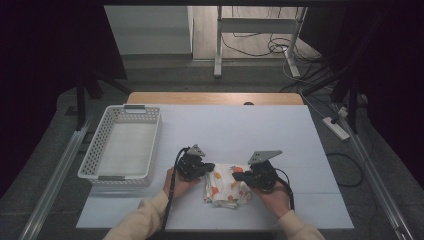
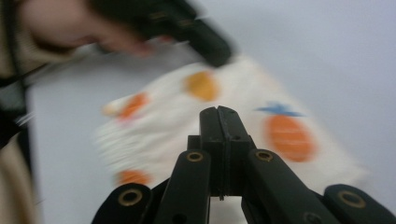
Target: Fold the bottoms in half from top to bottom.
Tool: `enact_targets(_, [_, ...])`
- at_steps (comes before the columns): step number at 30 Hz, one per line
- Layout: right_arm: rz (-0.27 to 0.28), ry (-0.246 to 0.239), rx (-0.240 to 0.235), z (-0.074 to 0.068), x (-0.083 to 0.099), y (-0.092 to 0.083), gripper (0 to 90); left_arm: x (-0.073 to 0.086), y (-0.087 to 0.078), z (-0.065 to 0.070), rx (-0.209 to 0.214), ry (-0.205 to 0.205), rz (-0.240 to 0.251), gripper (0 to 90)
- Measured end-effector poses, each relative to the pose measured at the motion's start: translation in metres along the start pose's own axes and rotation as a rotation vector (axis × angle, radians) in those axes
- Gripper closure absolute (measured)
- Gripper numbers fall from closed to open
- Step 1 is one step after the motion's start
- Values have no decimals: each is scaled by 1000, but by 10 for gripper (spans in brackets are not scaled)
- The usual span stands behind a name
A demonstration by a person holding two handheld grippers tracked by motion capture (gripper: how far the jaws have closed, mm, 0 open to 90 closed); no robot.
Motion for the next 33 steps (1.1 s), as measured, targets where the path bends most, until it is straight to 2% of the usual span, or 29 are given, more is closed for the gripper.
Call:
enact_targets(2, [-3, 15, 34, 12, -2, 4, 891, 0, 0, 0, -1, 2, -3, 886])
enact_targets(5, [-41, 14, 85, 26, -1, 14, 891, 1, 0, 0, 0, -1, 1, 885])
enact_targets(6, [-64, 37, 99, 35, 1, 21, 891, 1, 0, 0, 1, -2, 2, 885])
enact_targets(7, [-64, 37, 99, 35, 1, 21, 891, 1, 0, 0, 1, -2, 2, 885])
enact_targets(8, [-92, 50, 111, 41, 5, 26, 891, 1, -1, 0, 2, -3, 3, 886])
enact_targets(10, [-108, 57, 119, 45, 8, 28, 892, 2, -1, 0, 2, 0, 0, 886])
enact_targets(17, [-98, 74, 118, 48, 9, 27, 892, 2, -1, 1, 0, 0, 3, 886])
enact_targets(27, [-63, 59, 108, 43, 6, 23, 891, 2, -1, 2, -5, 0, 6, 884])
enact_targets(29, [-52, 52, 104, 41, 4, 21, 891, 1, -2, 2, -3, 3, 12, 868])
enact_targets(30, [-36, 50, 100, 40, 3, 18, 890, -1, -3, 3, -2, 2, 17, 808])
enact_targets(32, [-29, 47, 96, 40, 3, 17, 886, -4, -8, 4, -3, 8, 36, 776])
enact_targets(33, [-20, 46, 97, 39, 2, 15, 835, -6, -11, 5, -1, 6, 46, 723])
Point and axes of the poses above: each handheld gripper's, and its own axes: y roughly forward along the jaws, x roughly out of its underside, z roughly to its right, the point moved 4 cm from there along y, roughly forward along the jaws, and after that the axes turned 3 degrees about x, right-handed, at the moved point
